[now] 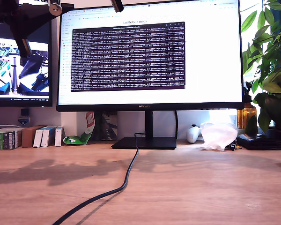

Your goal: Pick the metallic laser pointer with your right arm, pass it to your left arm, then place it down to the left side of the table

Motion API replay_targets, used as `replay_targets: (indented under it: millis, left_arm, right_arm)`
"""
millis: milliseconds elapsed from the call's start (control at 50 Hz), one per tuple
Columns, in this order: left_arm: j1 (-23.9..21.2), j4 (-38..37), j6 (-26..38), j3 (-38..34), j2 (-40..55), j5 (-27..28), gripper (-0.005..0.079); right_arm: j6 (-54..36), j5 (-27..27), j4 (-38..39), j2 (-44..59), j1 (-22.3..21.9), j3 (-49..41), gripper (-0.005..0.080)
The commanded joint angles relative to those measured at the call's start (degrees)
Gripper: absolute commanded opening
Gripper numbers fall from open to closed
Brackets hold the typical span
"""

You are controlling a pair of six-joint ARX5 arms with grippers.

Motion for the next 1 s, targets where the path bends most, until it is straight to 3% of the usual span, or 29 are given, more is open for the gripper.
replay_targets:
  millis: [0,140,220,560,980]
  left_arm:
    - [-0.02,0.79,-0.48,0.68,0.26,-0.11,-0.0022]
    - [-0.02,0.85,0.11,0.68,0.26,-0.13,-0.0022]
    - [-0.02,1.25,0.11,0.68,0.26,-0.13,-0.0022]
    - [0.81,2.54,1.81,0.68,0.26,0.09,-0.0022]
    - [5.46,2.1,4.61,0.68,0.26,4.24,-0.0022]
  right_arm:
    - [0.02,-0.48,0.59,-1.01,0.68,0.55,0.0082]
    - [0.0,-0.42,0.68,-1.01,0.68,0.55,0.0233]
    - [0.0,-0.37,0.7,-1.01,0.61,0.55,0.027]
    - [-1.9,0.09,-2.01,-1.01,-2.23,0.55,0.0268]
    - [-6.45,1.64,-12.87,-1.01,-12.74,0.55,0.0262]
